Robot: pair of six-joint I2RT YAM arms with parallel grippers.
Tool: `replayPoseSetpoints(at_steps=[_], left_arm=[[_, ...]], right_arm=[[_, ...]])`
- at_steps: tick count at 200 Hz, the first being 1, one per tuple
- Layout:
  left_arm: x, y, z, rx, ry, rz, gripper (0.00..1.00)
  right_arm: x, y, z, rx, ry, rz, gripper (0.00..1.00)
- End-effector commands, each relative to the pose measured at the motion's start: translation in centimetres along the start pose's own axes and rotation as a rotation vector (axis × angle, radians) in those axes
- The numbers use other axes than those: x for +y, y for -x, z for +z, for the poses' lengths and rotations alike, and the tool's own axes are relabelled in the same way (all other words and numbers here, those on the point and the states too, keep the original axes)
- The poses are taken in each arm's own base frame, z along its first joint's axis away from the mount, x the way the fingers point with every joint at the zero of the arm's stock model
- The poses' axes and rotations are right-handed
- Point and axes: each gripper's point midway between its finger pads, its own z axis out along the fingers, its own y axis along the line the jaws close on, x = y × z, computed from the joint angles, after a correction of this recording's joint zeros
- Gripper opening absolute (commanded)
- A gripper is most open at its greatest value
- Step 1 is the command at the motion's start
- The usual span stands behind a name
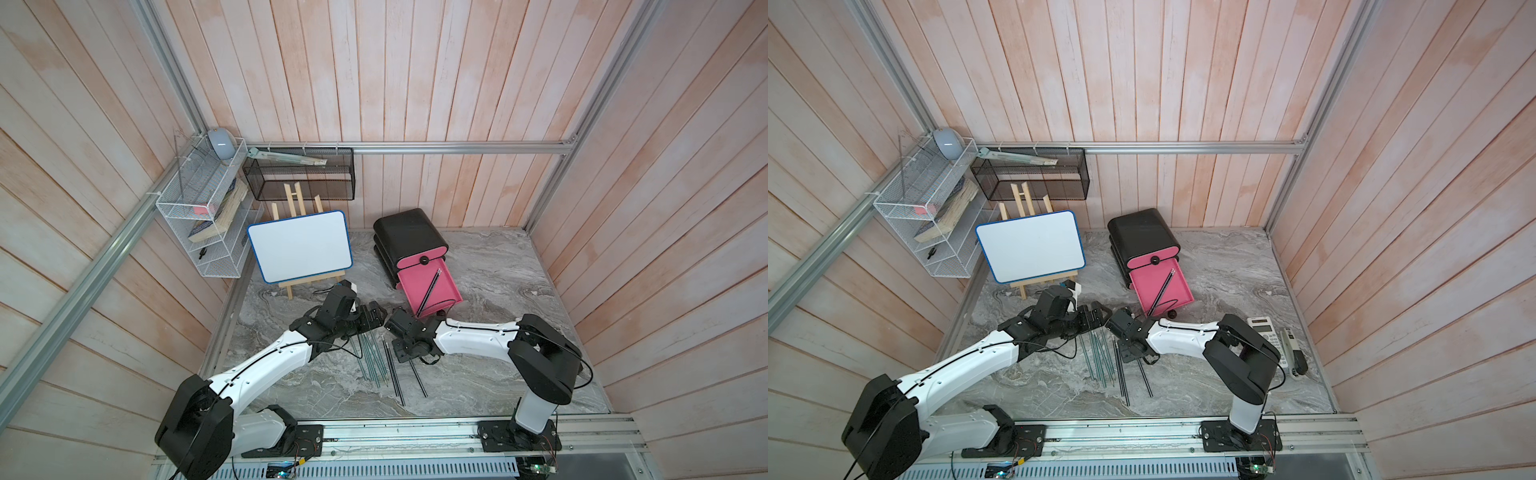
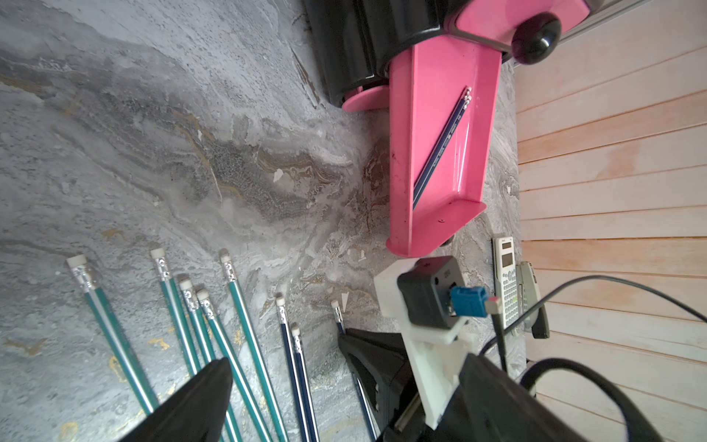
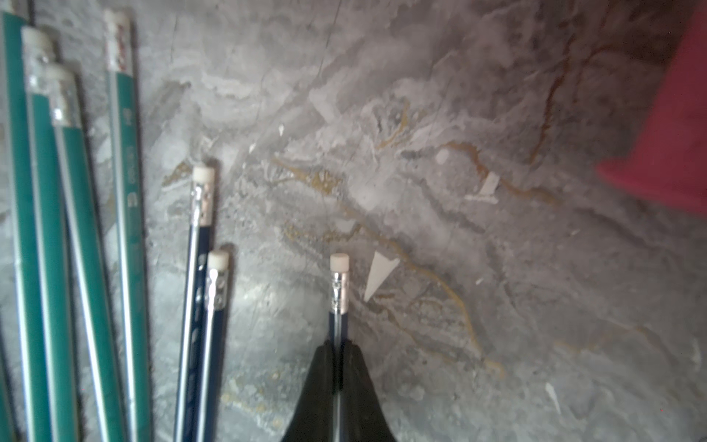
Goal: Please place the pencils in the drawer according to their color
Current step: Pick up the pencil from the center of the board, then place the pencil in the drawer.
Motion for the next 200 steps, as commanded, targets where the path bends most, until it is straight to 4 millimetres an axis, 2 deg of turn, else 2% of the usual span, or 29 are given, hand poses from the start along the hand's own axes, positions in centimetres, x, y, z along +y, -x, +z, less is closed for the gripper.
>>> replayPoseSetpoints(at_steps=[1, 50, 87, 133, 200], left_arm=[[-1.1, 0.2, -0.2, 0.001, -0.038, 0.023, 1.0], [-2.6, 0.4, -0.1, 0.022, -0.078, 0.044, 1.0], [-3.9, 0.4, 0.3, 0.035, -0.096, 0.063, 1.0], [-5.3, 0.6, 0.7, 0.045, -0.109, 0.081, 1.0], [-6.7, 0.8, 1.4, 0.061, -0.111, 0.108, 1.0]], right_arm=[[0.4, 0.3, -2.3, -0.008, 0.075, 0.042, 0.0], [0.4, 3.5, -6.3, -0.117, 0.197, 0.154, 0.0], [-1.1, 6.6, -8.8, -0.204, 0.304, 0.284, 0.0], [-5.5, 10.7, -10.1, -0.314, 0.381, 0.461, 0.0], [-11.8, 15.5, -9.2, -0.428, 0.389, 0.653, 0.0]])
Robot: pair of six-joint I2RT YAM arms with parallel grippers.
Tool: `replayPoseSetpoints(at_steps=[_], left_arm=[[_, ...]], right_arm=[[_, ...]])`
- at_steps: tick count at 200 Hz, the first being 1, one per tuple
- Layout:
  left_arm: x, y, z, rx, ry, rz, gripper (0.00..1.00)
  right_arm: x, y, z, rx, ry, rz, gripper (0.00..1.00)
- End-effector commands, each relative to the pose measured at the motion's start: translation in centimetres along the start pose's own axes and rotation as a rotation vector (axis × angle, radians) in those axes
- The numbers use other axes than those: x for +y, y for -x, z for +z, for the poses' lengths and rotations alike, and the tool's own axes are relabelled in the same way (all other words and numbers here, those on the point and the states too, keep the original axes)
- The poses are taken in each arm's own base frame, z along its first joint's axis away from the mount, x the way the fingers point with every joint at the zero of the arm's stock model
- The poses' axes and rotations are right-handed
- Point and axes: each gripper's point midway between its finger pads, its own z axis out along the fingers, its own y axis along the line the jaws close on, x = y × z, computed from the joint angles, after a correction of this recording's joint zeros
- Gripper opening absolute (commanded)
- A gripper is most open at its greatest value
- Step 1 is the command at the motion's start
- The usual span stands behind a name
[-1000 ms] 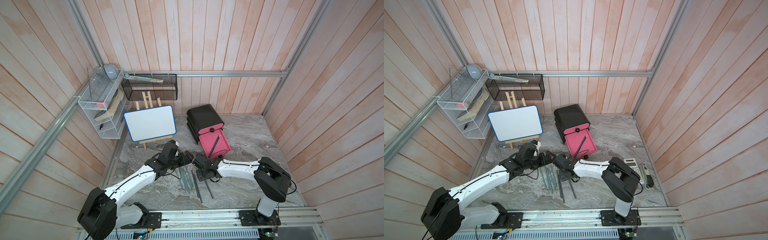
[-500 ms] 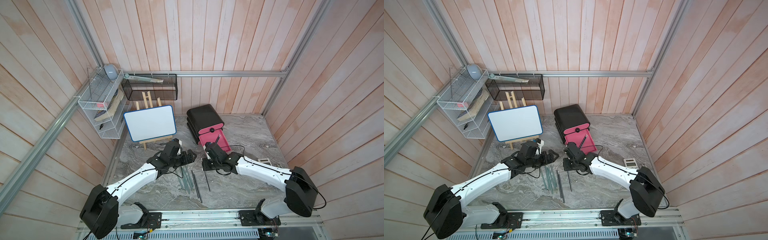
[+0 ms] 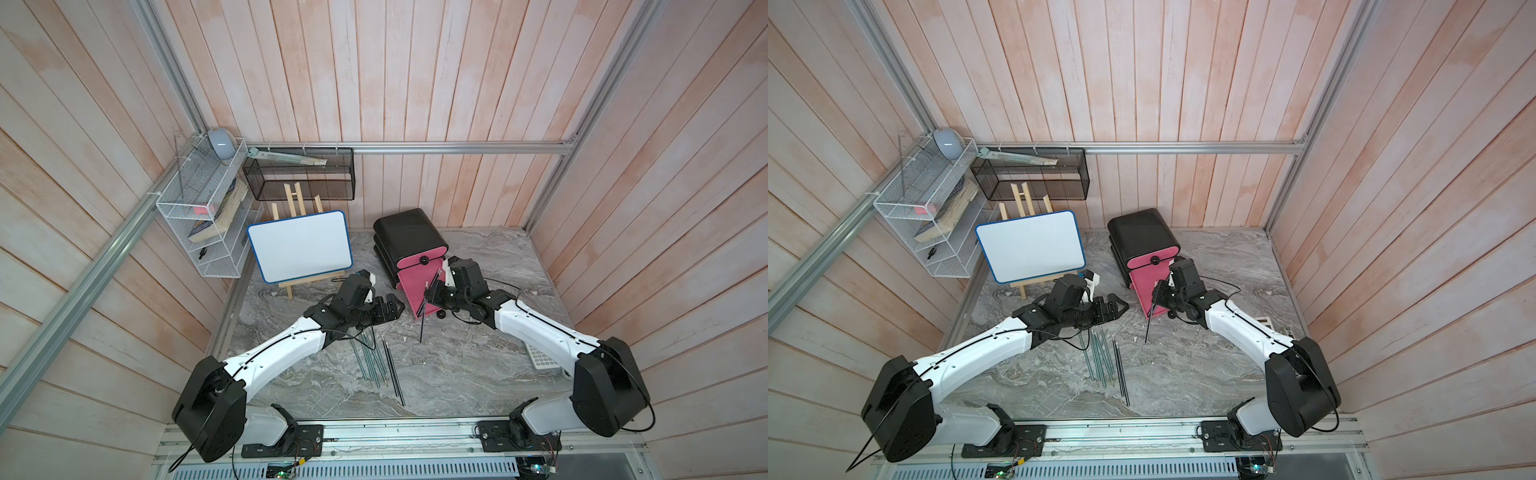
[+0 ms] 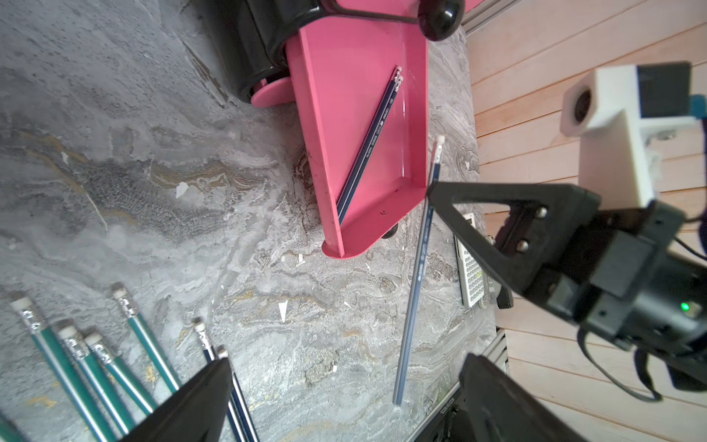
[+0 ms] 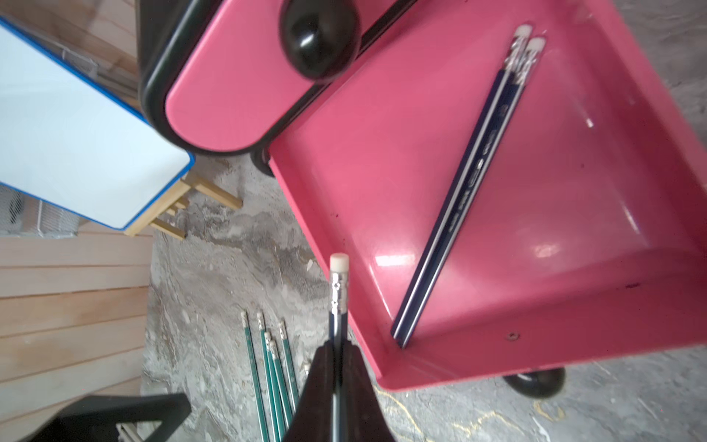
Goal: Please place the pencils in the drawer according to their color
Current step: Place the pencil in the drawer.
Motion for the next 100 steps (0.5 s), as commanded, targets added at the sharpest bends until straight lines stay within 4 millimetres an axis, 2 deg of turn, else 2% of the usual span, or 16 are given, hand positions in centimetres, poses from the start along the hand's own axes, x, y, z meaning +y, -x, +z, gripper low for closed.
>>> replayPoseSetpoints(at_steps=[1, 63, 100], left_arm=[[-1.0, 0.4, 0.0, 0.003, -0.012, 0.029, 1.0], [-1.2, 0.4, 0.2, 0.007, -0.006, 0.031, 1.0], [-1.1, 0.2, 0.3, 0.011, -0.003, 0.029, 1.0]], right_arm=[[-0.1, 2.2, 0.8, -0.039, 0.039, 0.055, 0.0], [-3.0, 5.6, 2.6, -0.097, 0.034, 0.171, 0.0], [-3.5, 7.1, 4.0, -0.107, 0.022, 0.185, 0.0]])
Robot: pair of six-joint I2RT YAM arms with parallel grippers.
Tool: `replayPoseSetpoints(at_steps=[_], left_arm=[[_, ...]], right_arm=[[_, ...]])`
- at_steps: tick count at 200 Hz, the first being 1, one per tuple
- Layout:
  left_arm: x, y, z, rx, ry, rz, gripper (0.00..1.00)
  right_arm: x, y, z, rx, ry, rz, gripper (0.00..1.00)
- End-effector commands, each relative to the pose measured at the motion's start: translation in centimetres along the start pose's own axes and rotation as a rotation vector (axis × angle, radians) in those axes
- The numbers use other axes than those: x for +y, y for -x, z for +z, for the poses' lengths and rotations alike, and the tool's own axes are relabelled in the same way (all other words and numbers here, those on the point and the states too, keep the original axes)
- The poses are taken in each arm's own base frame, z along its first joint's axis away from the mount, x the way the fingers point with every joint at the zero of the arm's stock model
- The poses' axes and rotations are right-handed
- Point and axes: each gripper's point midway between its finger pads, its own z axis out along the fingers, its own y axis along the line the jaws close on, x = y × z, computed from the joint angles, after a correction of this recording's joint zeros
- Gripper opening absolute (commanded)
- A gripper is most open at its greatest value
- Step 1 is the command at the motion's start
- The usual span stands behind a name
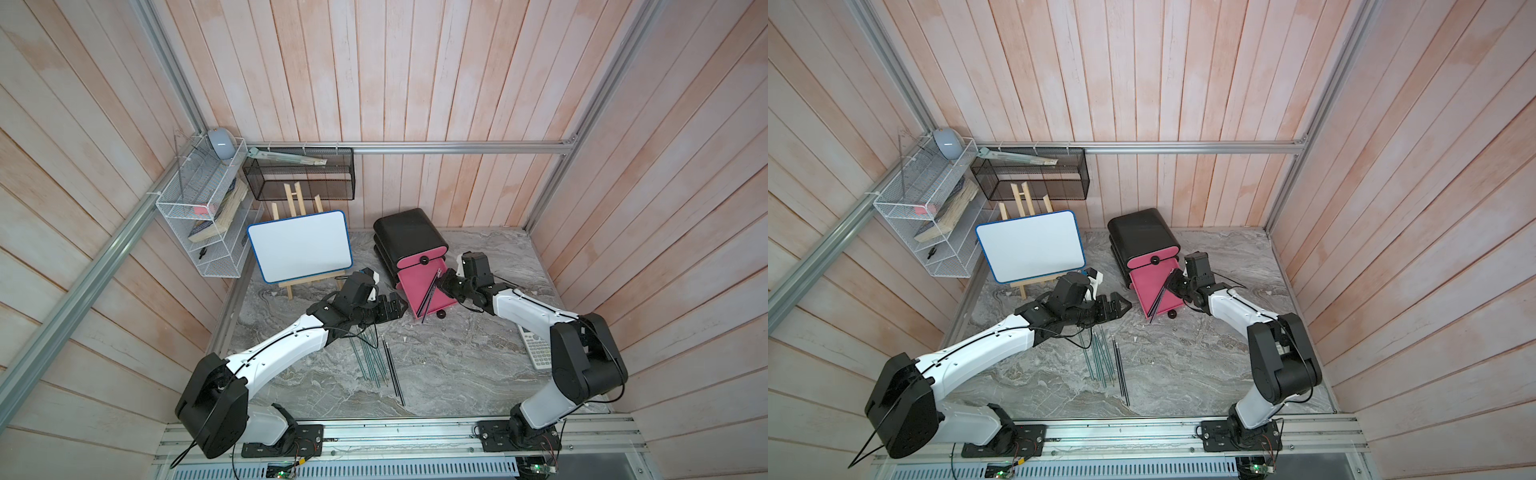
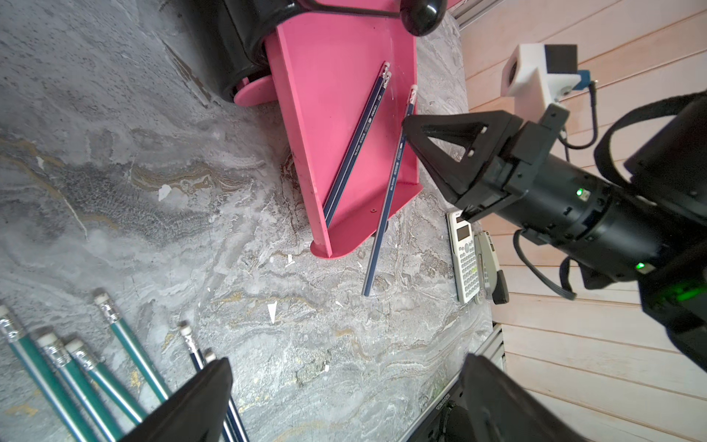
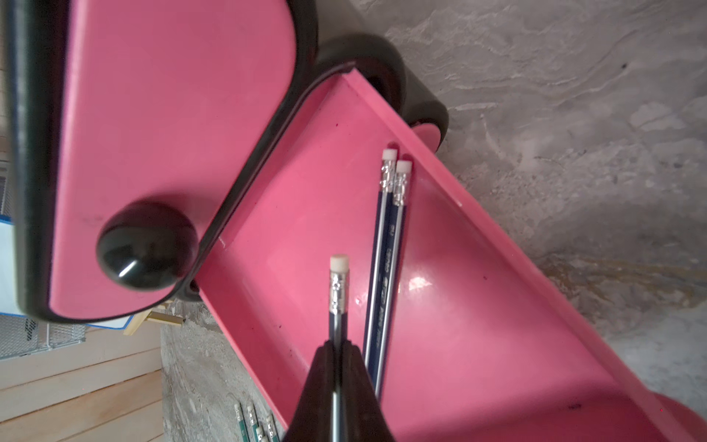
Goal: Please place the pencils in the drawer according to their color
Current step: Place the pencil in the drawer.
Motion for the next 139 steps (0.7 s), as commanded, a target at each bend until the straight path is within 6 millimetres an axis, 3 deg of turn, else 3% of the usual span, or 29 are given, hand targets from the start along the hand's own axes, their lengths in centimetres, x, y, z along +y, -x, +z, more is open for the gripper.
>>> replayPoseSetpoints(at_steps=[1, 79, 111, 139], left_arm=[[-0.4, 0.2, 0.1, -0.002, 0.0, 0.021, 1.0], [-0.3, 0.0, 0.0, 0.001, 0.004, 0.021, 0.99], [-0.3, 0.0, -0.1, -0.001, 0.004, 0.021, 1.0], [-0.2, 0.0, -0.1, -0.003, 0.004, 0.018, 1.0]], right_arm=[[1.6, 2.0, 0.7, -0.035, 0.047, 0.004, 0.0], [0.0, 3.9, 2.9, -0.063, 0.003, 0.035, 0.0], [0.3, 4.2, 3.4, -0.052, 0.005, 0.02, 0.0], [0.6, 4.2, 3.0, -0.053, 0.011, 0.012, 0.25]])
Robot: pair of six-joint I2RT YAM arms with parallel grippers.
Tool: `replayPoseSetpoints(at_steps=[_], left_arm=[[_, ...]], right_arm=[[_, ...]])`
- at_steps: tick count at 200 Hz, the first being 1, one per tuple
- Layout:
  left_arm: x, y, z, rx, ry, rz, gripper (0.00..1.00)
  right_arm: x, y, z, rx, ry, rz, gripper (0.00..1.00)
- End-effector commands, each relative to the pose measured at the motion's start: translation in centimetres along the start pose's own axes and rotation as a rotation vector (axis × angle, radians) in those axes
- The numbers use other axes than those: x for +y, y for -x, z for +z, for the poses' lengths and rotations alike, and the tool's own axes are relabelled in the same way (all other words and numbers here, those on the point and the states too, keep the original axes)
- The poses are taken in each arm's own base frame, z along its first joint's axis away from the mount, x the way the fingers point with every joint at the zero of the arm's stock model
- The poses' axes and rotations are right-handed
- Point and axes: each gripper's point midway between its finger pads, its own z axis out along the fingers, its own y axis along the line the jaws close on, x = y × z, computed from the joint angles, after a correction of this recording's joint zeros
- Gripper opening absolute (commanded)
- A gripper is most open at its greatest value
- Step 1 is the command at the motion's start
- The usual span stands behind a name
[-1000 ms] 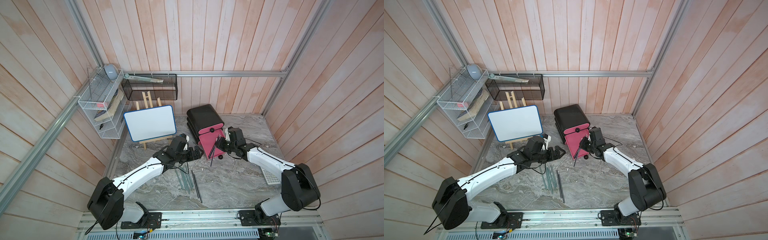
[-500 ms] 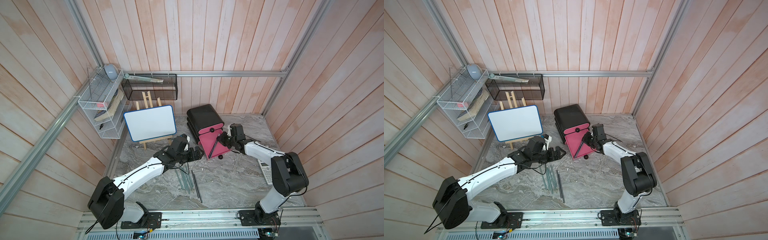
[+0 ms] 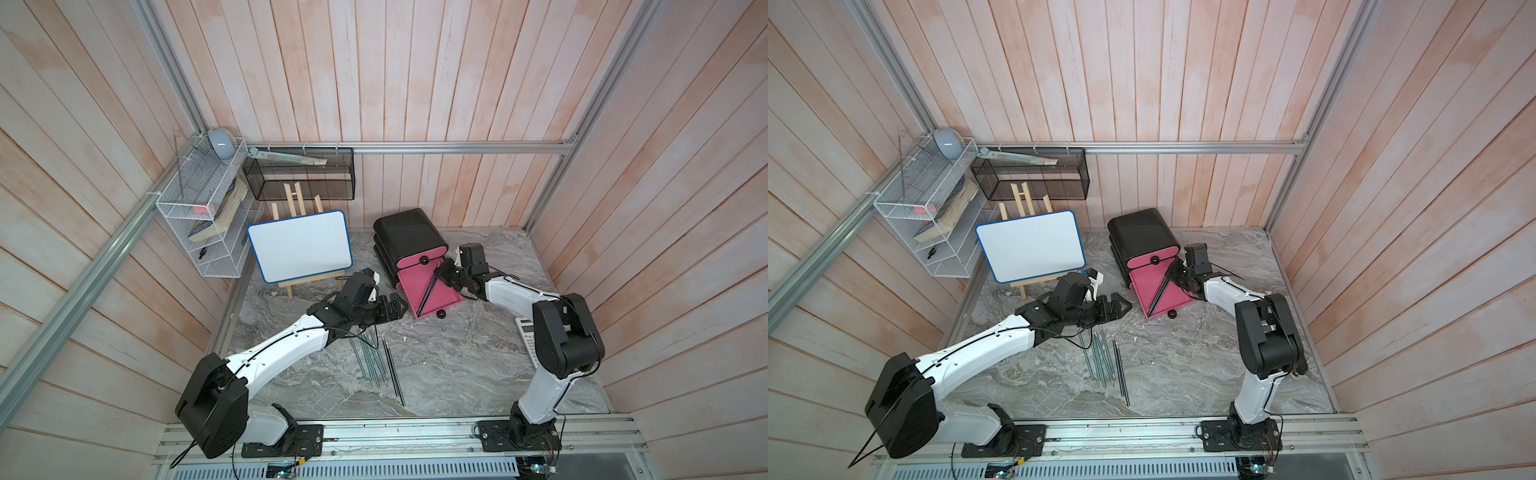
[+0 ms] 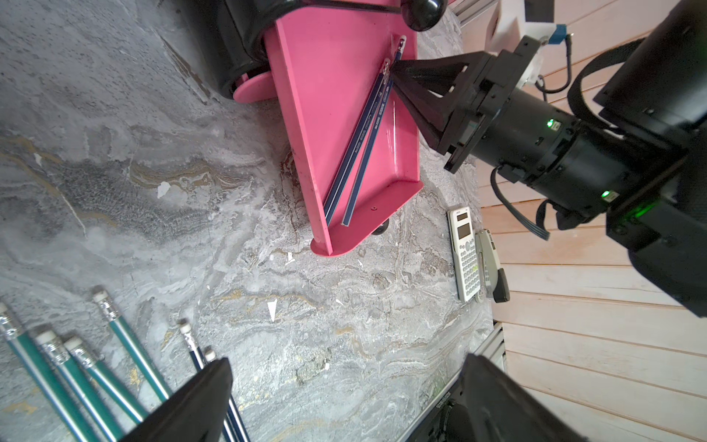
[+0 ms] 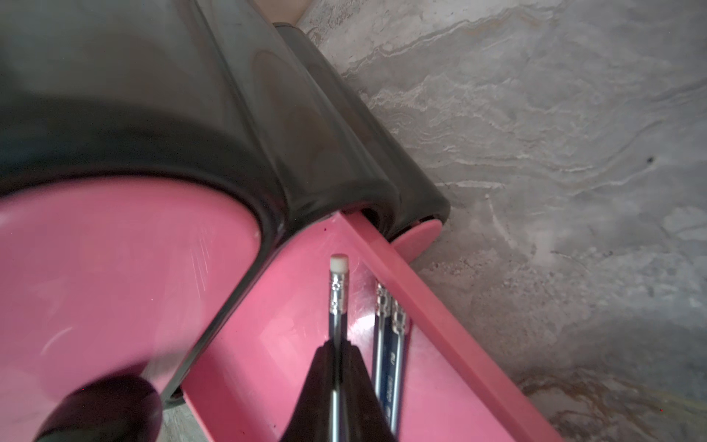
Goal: Please place the pencils in the drawer according to their color
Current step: Place the pencil in the drawer, then pick up the pencil from the center of the board.
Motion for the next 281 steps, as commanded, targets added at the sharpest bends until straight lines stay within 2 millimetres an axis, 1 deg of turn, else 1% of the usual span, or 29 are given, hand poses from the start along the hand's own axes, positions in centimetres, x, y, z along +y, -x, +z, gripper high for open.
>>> replayPoseSetpoints(at_steps=[1, 8, 30, 56, 75, 97, 122, 150, 183, 197, 211, 228, 243, 269, 281], left_arm=[[-0.2, 0.2, -0.1, -0.007, 0.002, 0.018, 1.0], [-0.2, 0.1, -0.1, -0.007, 0.003, 0.018, 1.0], [-0.2, 0.2, -0.2, -0.014, 0.004, 0.019, 1.0], [0.1, 0.3, -0.4, -0.027, 0.015, 0.016, 1.0], [0.7, 0.1, -0.7, -0.039, 0.034, 0.008, 1.0], [2.0, -0.2, -1.1, -0.053, 0.071, -0.013, 1.0], [3.9, -0.7, -1.9, -0.073, 0.104, -0.066, 1.0], [6.1, -1.3, -2.9, -0.086, 0.135, -0.127, 0.99], [8.2, -1.5, -4.0, -0.089, 0.167, -0.164, 1.0], [8.3, -1.3, -4.5, -0.093, 0.165, -0.153, 1.0], [8.3, -1.1, -4.7, -0.092, 0.159, -0.147, 1.0], [8.4, -1.2, -4.7, -0.08, 0.15, -0.147, 1.0], [8.5, -1.3, -4.8, -0.078, 0.145, -0.144, 1.0], [8.9, -1.6, -5.2, -0.093, 0.137, -0.153, 1.0], [9.0, -1.7, -5.4, -0.102, 0.129, -0.157, 1.0]], right_arm=[[0.7, 0.7, -0.2, -0.015, 0.012, -0.013, 0.25], [0.9, 0.7, -0.5, -0.015, 0.016, -0.018, 0.27], [1.2, 0.5, -1.6, -0.021, 0.028, -0.03, 0.29], [1.8, -0.2, -3.5, -0.026, 0.043, -0.059, 0.29], [2.1, -1.2, -5.2, -0.024, 0.046, -0.091, 0.3], [2.7, -3.2, -6.8, -0.002, 0.05, -0.139, 0.31], [3.4, -6.5, -8.1, 0.044, 0.037, -0.226, 0.32], [3.8, -11.7, -8.8, 0.136, 0.017, -0.331, 0.34], [3.7, -18.3, -8.5, 0.257, -0.02, -0.434, 0.35], [3.5, -20.9, -8.2, 0.304, -0.044, -0.486, 0.36], [3.2, -23.1, -7.8, 0.345, -0.079, -0.534, 0.36], [2.7, -25.4, -7.3, 0.391, -0.12, -0.586, 0.37], [2.0, -26.9, -6.9, 0.427, -0.166, -0.632, 0.38], [1.1, -28.8, -6.3, 0.478, -0.224, -0.696, 0.37], [0.8, -29.3, -6.1, 0.493, -0.243, -0.714, 0.37]])
